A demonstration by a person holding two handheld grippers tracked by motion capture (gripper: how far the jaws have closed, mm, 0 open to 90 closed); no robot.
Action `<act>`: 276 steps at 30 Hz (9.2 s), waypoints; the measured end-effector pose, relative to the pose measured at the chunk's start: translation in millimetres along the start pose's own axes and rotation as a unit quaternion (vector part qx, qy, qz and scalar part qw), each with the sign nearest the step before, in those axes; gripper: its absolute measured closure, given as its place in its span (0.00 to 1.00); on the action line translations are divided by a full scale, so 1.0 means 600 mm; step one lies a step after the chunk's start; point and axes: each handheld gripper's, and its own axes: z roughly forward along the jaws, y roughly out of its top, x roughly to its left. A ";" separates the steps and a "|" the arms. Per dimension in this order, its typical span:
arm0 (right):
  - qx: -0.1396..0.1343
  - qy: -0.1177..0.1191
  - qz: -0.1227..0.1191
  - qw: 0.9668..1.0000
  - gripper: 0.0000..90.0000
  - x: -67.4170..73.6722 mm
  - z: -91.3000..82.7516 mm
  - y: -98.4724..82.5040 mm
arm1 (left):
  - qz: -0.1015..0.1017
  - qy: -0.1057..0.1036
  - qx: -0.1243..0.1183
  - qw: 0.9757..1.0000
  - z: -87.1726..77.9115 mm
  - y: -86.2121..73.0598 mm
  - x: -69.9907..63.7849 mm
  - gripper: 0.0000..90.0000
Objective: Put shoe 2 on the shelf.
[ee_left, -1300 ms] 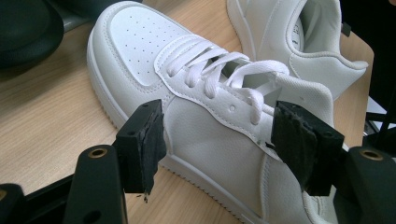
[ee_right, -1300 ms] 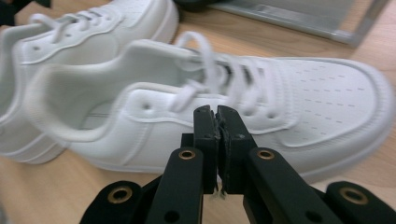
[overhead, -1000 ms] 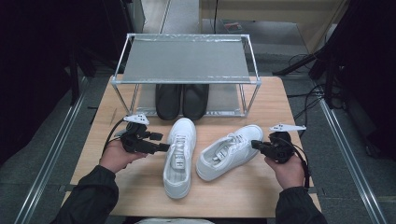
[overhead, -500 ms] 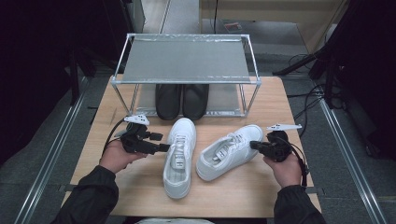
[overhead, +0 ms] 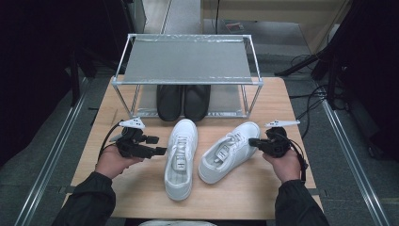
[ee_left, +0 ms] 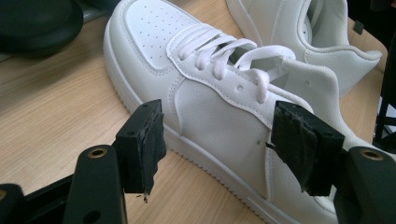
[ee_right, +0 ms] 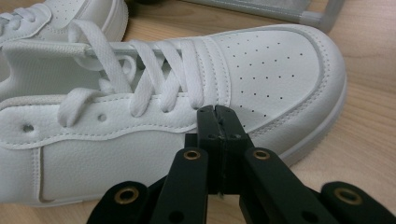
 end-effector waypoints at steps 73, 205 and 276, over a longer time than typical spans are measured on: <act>0.025 0.086 -0.091 0.992 1.00 0.074 0.104 0.072 | 0.010 -0.007 0.032 0.999 0.029 -0.038 -0.018 0.77; -0.030 0.000 -0.127 0.991 0.51 0.240 0.066 -0.011 | -0.003 -0.019 -0.017 1.000 -0.008 0.014 -0.006 0.49; 0.014 0.192 -0.216 0.957 0.85 0.223 0.023 0.134 | -0.073 0.088 -0.068 0.991 -0.116 -0.077 0.028 0.44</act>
